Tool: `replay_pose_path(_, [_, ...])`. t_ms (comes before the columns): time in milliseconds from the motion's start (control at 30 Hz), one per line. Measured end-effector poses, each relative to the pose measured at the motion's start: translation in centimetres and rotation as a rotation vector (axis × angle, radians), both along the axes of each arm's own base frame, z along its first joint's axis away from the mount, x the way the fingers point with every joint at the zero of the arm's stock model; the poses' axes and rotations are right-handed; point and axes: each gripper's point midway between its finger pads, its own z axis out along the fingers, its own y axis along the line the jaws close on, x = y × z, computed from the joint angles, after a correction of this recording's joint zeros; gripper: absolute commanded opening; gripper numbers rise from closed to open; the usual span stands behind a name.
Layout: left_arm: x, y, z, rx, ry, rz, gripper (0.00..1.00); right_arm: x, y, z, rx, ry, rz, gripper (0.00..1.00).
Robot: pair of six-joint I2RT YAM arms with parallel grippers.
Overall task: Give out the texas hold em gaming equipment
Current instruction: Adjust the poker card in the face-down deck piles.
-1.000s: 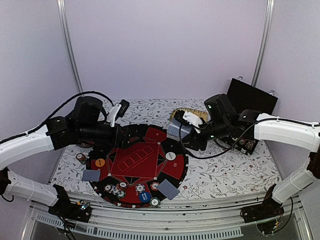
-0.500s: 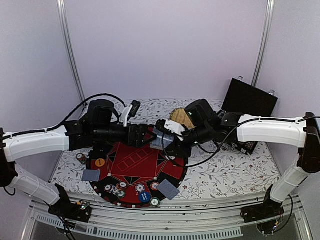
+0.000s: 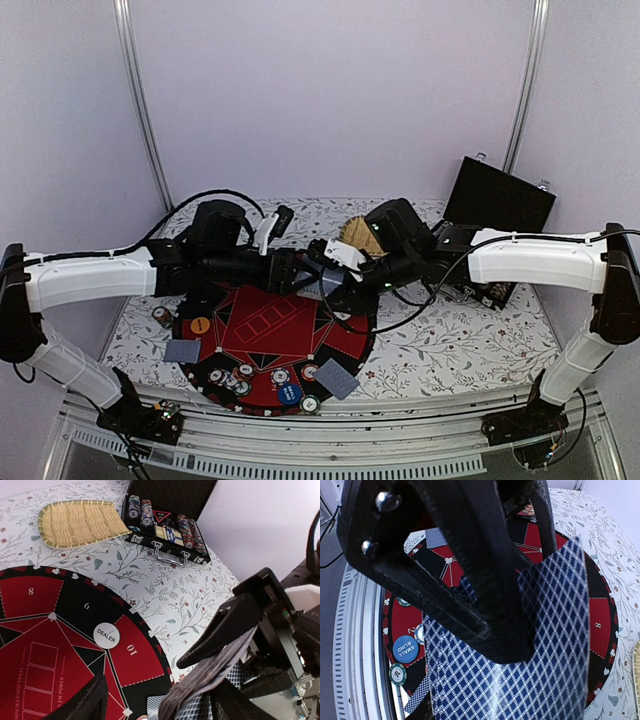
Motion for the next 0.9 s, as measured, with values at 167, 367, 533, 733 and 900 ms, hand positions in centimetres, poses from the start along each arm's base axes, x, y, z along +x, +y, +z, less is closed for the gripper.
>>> replay_pose_path(167, [-0.2, 0.4, 0.6, 0.002, -0.017, 0.002, 0.66, 0.1, 0.0, 0.0, -0.003, -0.009, 0.000, 0.44])
replay_pose_path(367, [-0.6, 1.0, 1.8, -0.010, -0.036, 0.007, 0.75, 0.1, 0.0, 0.0, -0.004, -0.015, 0.003, 0.44])
replay_pose_path(533, [-1.1, 1.1, 1.9, -0.012, -0.034, -0.009, 0.81, 0.1, 0.0, 0.0, -0.003, -0.016, 0.003, 0.44])
replay_pose_path(733, [-1.2, 1.6, 2.4, -0.012, -0.046, -0.005, 0.59, 0.1, 0.0, 0.0, -0.003, -0.016, 0.003, 0.44])
replay_pose_path(900, [-1.4, 2.2, 4.1, -0.046, -0.089, 0.000, 0.31, 0.1, 0.0, 0.0, -0.003, -0.016, 0.003, 0.44])
